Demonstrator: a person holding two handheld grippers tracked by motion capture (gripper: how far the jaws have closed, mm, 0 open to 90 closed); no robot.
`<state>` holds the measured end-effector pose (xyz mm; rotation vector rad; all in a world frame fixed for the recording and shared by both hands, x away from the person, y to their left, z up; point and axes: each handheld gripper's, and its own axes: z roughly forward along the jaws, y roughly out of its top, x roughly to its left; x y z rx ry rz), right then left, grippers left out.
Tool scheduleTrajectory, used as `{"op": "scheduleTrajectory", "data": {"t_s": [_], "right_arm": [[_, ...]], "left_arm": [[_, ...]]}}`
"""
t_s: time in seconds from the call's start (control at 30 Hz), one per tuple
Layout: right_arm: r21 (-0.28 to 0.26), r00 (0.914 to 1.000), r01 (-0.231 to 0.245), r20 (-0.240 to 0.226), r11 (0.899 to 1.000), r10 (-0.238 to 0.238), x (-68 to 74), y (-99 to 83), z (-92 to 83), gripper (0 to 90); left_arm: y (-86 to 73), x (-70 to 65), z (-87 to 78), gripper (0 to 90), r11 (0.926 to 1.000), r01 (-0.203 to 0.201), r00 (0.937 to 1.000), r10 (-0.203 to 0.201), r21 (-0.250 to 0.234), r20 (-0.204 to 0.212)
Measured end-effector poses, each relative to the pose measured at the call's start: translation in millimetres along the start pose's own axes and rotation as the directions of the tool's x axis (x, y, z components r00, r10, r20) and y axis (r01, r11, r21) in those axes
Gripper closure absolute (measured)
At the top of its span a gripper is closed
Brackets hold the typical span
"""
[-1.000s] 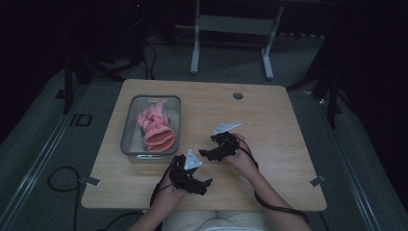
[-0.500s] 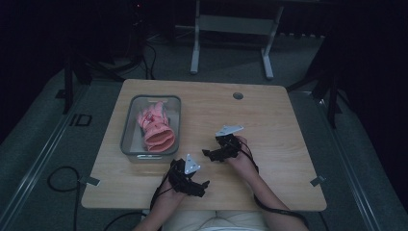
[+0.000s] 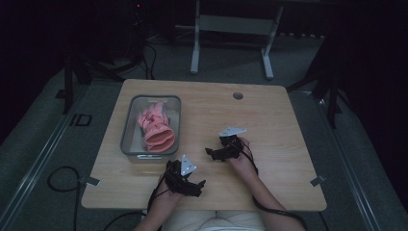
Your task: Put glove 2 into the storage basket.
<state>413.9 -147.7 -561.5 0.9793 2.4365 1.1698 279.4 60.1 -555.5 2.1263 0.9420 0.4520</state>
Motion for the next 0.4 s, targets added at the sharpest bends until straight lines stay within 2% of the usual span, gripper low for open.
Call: {"op": "scheduleTrajectory", "data": {"t_s": [0.17, 0.4], "right_arm": [[-0.003, 0.9999, -0.005, 0.010, 1.000, 0.005, -3.8, -2.8, -2.1, 13.8], [0.004, 0.9999, 0.008, 0.009, 1.000, -0.008, -2.7, -2.5, -1.2, 13.8]], "left_arm": [[-1.6, 1.3, -0.2, 1.3, 1.0000, 0.003, 1.0000, -0.003, -0.006, -0.002], [-1.5, 0.3, 1.4, 1.3, 0.9998, -0.010, 1.0000, 0.010, 0.014, -0.001]]}}
